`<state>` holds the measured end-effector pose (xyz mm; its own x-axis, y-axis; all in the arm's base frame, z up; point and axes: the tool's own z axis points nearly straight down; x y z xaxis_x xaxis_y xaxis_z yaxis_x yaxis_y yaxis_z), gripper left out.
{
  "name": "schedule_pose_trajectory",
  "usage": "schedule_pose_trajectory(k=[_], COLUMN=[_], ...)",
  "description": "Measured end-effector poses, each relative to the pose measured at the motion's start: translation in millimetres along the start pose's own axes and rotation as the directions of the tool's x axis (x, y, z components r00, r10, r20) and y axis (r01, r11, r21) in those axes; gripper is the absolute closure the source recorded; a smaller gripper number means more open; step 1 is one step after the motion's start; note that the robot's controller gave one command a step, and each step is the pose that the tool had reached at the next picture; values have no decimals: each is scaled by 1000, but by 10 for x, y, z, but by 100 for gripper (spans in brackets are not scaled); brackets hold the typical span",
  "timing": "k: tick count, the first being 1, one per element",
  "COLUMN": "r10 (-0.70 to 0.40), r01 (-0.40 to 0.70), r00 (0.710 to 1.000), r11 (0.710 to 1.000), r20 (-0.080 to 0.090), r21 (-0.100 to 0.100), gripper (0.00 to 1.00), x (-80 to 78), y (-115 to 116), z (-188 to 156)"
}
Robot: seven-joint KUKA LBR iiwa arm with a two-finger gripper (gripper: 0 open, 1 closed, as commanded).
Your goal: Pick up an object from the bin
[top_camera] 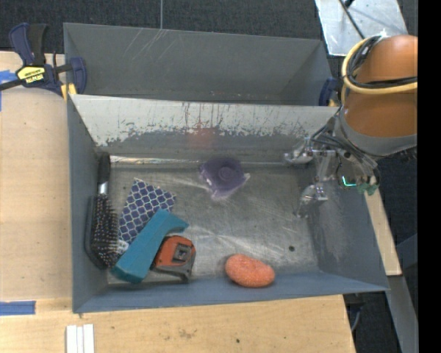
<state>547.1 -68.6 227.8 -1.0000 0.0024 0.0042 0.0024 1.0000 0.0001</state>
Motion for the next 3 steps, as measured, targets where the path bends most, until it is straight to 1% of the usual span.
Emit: schedule_pose_trajectory(k=[1,2,3], r10=[-2,-76,-277], r01=[2,76,277], r00=[1000,997,961], r11=[1000,997,961], r20=[8,13,5], r21=[1,2,2], gripper=[0,0,0], x=[-15,97,224], y=[2,-92,-296], z=[-42,330,578])
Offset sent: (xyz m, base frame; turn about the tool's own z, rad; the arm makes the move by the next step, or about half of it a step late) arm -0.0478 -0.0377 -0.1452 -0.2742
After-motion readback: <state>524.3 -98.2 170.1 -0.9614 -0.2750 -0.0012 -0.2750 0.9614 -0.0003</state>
